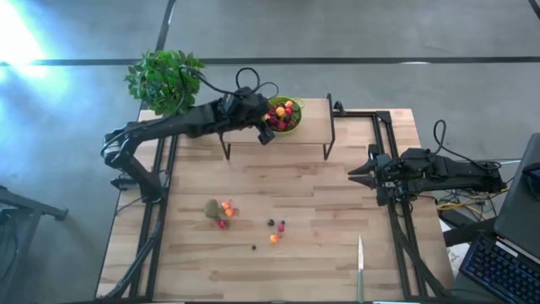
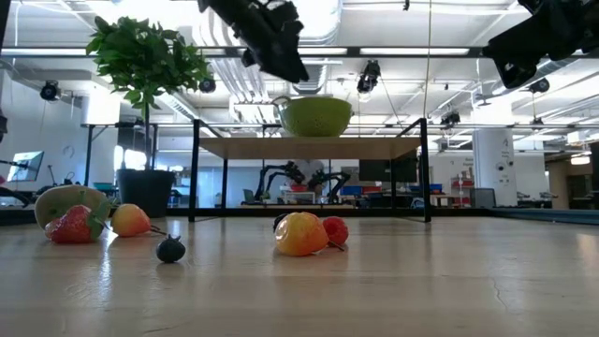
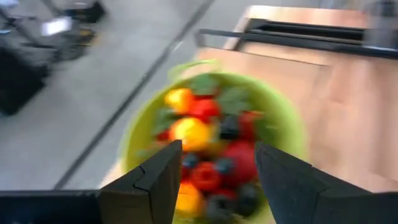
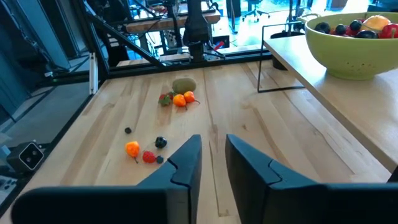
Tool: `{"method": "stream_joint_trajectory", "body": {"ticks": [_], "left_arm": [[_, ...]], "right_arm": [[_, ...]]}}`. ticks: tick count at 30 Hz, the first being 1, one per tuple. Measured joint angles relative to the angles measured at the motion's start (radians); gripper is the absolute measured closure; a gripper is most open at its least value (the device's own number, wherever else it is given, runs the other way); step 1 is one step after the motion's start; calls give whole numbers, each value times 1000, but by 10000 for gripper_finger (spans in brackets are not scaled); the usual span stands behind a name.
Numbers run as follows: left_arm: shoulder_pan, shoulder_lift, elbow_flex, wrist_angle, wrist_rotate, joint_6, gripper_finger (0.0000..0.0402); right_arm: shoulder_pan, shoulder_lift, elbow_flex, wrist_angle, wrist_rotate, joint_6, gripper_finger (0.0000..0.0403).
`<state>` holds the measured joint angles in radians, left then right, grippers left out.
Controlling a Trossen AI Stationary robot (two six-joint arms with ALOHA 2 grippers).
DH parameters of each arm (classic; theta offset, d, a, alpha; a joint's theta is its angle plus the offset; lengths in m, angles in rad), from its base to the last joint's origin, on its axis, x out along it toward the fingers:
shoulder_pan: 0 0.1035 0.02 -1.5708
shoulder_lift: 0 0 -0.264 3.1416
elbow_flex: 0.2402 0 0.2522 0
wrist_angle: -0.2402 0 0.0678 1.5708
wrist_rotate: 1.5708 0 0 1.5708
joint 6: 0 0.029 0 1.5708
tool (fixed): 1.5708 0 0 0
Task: Pick & Place Fruit
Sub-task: Put the black cherry into the green strainer bowl on the shelf
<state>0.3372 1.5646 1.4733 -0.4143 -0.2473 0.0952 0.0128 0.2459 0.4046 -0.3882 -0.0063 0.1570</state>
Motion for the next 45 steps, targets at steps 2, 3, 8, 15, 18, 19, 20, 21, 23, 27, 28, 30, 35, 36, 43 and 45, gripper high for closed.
{"method": "stream_joint_trajectory", "body": {"ticks": [2,3,8,15,18,19,20,21,23,27,28,30,35,36,43,45], "left_arm": [[-23,0,31,-53,56,-5,195],[-37,0,40,-72,87,-10,195],[-128,0,42,-121,180,8,195],[-300,2,-32,-127,182,54,195],[-376,2,-78,-114,182,69,195],[-399,2,-95,-108,182,74,195],[-421,2,-110,-106,182,81,195],[-441,2,-125,-96,182,87,195],[-478,2,-159,-48,182,88,195],[-534,2,-220,35,182,89,195],[-544,2,-238,56,182,89,195],[-558,2,-266,71,182,90,195],[-568,2,-354,152,181,127,189],[-568,3,-371,165,181,128,184],[-567,8,-460,241,181,116,135],[-567,8,-477,261,181,113,128]], "right_arm": [[0,0,0,0,0,0,326],[0,0,0,0,0,0,322],[0,0,0,0,0,0,305],[0,0,0,0,0,0,285],[0,0,0,0,0,0,276],[0,0,0,0,0,0,273],[0,0,0,0,0,0,270],[0,0,0,0,0,0,267],[0,0,0,0,0,0,262],[0,0,0,0,0,0,251],[0,0,0,0,0,0,249],[0,0,0,0,0,0,244],[0,0,0,0,0,0,231],[0,0,0,0,0,0,228],[0,0,0,0,0,0,212],[0,0,0,0,0,0,209]]}}
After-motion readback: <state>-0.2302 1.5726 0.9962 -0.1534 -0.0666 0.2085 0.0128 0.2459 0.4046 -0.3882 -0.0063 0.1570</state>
